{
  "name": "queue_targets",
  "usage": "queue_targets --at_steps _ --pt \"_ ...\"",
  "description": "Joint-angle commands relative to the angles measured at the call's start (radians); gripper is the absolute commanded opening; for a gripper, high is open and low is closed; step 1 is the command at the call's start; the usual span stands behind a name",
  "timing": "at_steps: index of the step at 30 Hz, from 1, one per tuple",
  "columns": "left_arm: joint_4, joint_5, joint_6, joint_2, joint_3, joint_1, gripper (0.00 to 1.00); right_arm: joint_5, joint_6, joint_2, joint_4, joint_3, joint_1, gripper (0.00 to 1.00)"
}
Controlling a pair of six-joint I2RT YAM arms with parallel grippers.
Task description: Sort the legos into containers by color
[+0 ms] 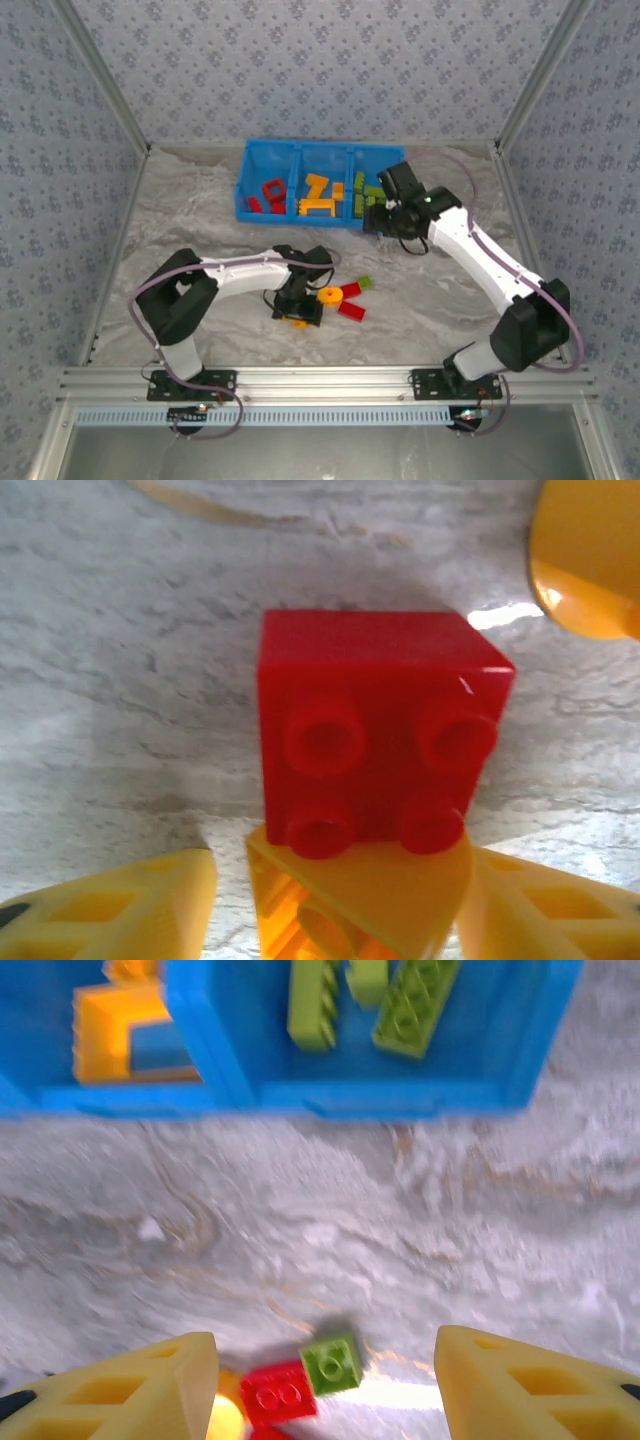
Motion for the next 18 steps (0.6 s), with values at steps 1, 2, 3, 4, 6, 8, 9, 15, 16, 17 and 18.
queue_targets --at_steps 1,2,3,4,6,8,9,15,16,17,18 --pt "0.058 0.024 -0.004 0.035 0.027 -0.008 0.53 -0.023 0.006 -0.093 0.014 -0.079 0.018 0.62" --pt "0.056 0.021 -0.001 0.032 0.032 -0.008 0.49 -0.037 -0.012 -0.132 0.032 -0.12 0.024 0.62" --pt "0.049 0.017 0.004 0.026 0.038 -0.008 0.46 -0.051 -0.032 -0.164 0.047 -0.149 0.026 0.62" --pt "0.037 0.012 0.007 0.019 0.045 -0.008 0.43 -0.059 -0.047 -0.189 0.051 -0.163 0.025 0.62" --pt "-0.001 -0.003 0.014 -0.006 0.057 -0.008 0.39 -0.077 -0.08 -0.224 0.046 -0.191 0.021 0.62" --pt "-0.047 -0.016 0.017 -0.036 0.068 -0.008 0.37 -0.086 -0.099 -0.242 0.033 -0.203 0.015 0.61" --pt "-0.077 -0.024 0.019 -0.057 0.078 -0.008 0.37 -0.098 -0.106 -0.252 0.032 -0.208 0.012 0.61" --pt "-0.224 -0.082 0.042 -0.171 0.194 0.065 0.37 -0.118 -0.102 -0.266 0.033 -0.248 0.011 0.61" --pt "-0.217 -0.087 0.052 -0.178 0.217 0.097 0.37 -0.121 -0.095 -0.267 0.044 -0.257 0.011 0.61" --pt "-0.206 -0.088 0.063 -0.177 0.24 0.13 0.37 -0.128 -0.09 -0.268 0.057 -0.267 0.01 0.61" --pt "-0.19 -0.085 0.079 -0.162 0.276 0.17 0.37 -0.133 -0.082 -0.266 0.074 -0.276 0.01 0.61"
